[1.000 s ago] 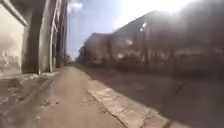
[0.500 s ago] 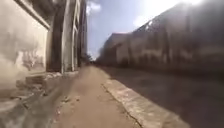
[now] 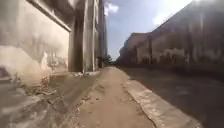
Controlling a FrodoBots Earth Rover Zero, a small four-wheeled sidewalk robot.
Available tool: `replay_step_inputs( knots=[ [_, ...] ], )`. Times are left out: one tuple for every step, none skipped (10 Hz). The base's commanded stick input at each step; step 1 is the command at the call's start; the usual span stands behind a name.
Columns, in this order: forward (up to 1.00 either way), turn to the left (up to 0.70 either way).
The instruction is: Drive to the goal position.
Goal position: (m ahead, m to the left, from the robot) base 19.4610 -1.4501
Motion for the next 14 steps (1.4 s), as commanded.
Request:
replay_step_inputs(
  knots=[
    [0.70, 0.00],
    [0.70, 0.00],
    [0.70, 0.00],
    [0.70, 0.00],
    [0.70, 0.00],
    [0.70, 0.00],
    [0.70, 0.00],
    [0.62, 0.00],
    [0.40, 0.00],
    [0.19, 0.00],
    [0.00, -0.02],
    [0.00, -0.17],
    [0.00, -0.31],
    [0.00, -0.45]
  ],
)
